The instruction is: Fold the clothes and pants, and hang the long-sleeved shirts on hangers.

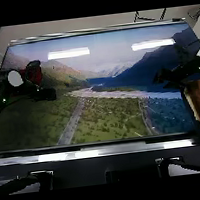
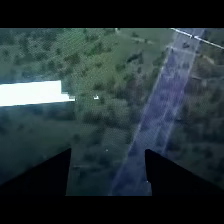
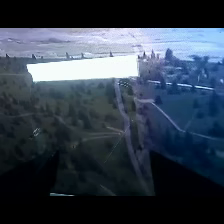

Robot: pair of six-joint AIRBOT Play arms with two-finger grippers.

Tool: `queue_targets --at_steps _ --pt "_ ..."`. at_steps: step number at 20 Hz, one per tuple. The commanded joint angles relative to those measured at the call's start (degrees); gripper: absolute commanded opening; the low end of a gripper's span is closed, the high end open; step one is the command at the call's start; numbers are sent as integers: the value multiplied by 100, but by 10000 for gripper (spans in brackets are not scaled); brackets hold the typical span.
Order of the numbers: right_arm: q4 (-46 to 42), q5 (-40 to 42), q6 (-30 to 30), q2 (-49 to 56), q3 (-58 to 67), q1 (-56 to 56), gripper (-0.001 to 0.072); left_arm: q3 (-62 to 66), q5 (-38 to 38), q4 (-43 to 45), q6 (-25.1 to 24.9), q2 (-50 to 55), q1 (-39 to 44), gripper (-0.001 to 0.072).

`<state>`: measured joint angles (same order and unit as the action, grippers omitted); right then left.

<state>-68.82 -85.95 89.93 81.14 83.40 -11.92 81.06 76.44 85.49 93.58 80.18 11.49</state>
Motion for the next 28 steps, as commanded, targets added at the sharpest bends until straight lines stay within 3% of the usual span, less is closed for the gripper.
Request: queue_targets --at_steps 1,14,18,20,21,22,23,25,28 --pt "2 -2 2 -2 -2 4 629 -2 0 0 0 -4 2 514" --pt "4 256 2 0 -2 4 628 -4 -254 -2 96 2 4 514" --pt "-39 1005 -87 0 -2 4 628 -4 -1550 -2 96 87 4 513" --pt "-50 1150 -85 0 -2 4 628 2 -2708 111 103 203 -35 521" --pt "-94 1237 -85 0 -2 4 627 37 -3480 133 269 291 -151 544" --pt "-149 1279 -118 0 -2 4 627 219 -3891 127 828 459 -387 641" --pt "-210 1333 -181 0 -2 4 627 586 -3860 114 1449 748 -758 718" --pt "-345 1368 -199 7 -4 4 627 1421 -3104 -278 1790 1416 -1709 719" --pt "-479 1381 -199 7 -4 4 626 1888 -1902 -1574 2302 2173 -3165 719"
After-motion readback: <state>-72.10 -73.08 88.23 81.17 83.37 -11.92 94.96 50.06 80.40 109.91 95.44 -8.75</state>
